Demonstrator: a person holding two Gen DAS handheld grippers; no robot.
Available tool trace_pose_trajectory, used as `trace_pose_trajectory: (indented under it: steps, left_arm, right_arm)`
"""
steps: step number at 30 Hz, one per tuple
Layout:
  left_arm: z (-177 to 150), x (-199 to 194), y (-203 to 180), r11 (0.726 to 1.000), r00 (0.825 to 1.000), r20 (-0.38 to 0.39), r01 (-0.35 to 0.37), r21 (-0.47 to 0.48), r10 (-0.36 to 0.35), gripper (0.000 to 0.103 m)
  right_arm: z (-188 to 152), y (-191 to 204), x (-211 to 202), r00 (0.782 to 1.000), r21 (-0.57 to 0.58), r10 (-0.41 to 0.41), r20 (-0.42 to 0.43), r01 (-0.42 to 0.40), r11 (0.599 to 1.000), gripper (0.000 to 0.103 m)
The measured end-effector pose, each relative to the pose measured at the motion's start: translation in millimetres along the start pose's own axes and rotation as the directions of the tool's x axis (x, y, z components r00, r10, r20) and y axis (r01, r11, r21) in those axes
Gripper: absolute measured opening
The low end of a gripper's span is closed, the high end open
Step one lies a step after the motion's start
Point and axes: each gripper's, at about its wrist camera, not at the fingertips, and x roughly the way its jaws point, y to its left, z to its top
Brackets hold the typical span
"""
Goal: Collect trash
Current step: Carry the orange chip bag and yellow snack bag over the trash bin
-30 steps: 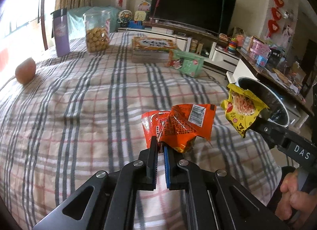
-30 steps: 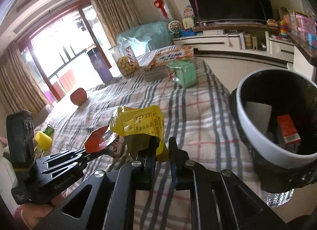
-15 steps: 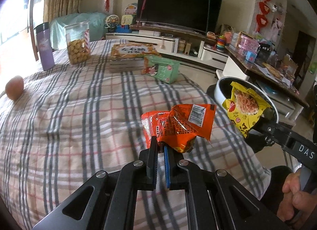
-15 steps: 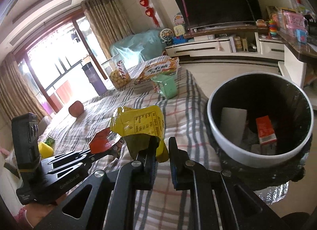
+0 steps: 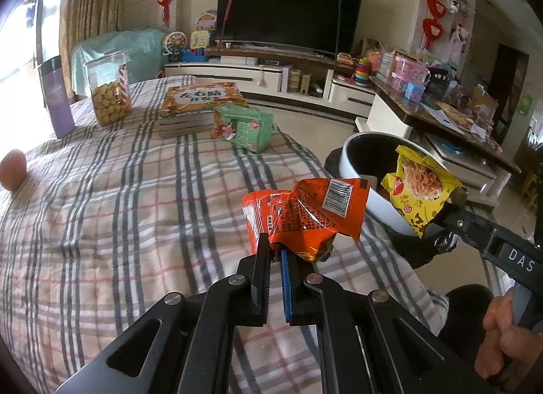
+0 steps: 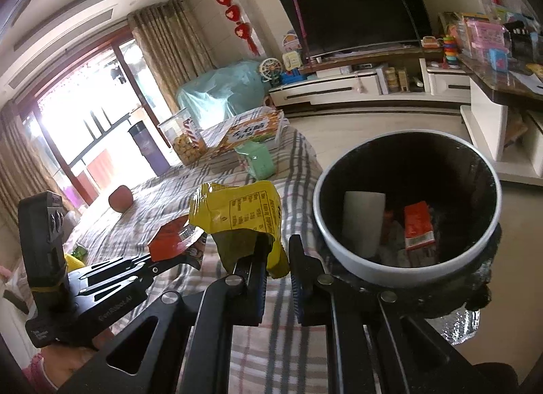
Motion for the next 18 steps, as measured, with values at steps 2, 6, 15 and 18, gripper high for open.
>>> trace_pose_trajectory:
  steps: [2, 6, 15, 18]
  left_arm:
    - [2, 1, -3, 1.0, 1.0, 0.002, 0.006, 0.005, -0.006, 0.004]
    - [5, 3, -9, 1.0, 1.0, 0.006, 0.015, 0.016, -0.015, 0.004]
    - [8, 8, -25, 0.999, 0.999, 0.003, 0.036, 0.039, -0.036, 0.004]
    - [11, 9, -30, 0.998, 0.999, 0.004, 0.043, 0.046, -0.043, 0.004]
  right_arm:
    - [0, -3, -2, 1.0, 0.006, -0.005, 0.004, 0.005, 1.0, 0.012]
    - [1, -8, -7, 1.0, 0.015, -0.019, 0.011, 0.018, 1.0, 0.012]
    - [3, -24, -17, 0.998, 0.038, -0.047, 0.03, 0.045, 0.998, 0.012]
    - [2, -27, -18, 0.998, 0.046, -0.051, 0.031, 0.049, 0.998, 0.012]
